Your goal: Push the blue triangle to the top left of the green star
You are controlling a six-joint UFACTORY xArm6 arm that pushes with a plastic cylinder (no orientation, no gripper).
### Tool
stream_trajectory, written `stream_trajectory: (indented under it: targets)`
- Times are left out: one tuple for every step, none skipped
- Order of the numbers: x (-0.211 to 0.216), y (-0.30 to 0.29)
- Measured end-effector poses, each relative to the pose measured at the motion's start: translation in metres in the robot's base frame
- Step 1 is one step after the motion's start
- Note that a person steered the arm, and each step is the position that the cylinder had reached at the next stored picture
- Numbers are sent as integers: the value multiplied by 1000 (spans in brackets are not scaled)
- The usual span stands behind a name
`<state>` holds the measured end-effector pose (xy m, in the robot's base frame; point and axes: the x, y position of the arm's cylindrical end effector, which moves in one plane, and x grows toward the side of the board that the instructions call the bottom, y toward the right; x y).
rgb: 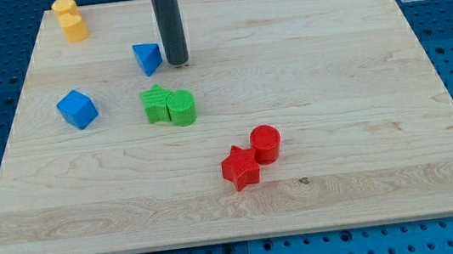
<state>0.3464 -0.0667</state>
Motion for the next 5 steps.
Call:
stream_trajectory:
  targets:
    - [0,-1]
    - [-8,-5]
    - [-9,-22]
    - [-8,-49]
    - [-5,-52]
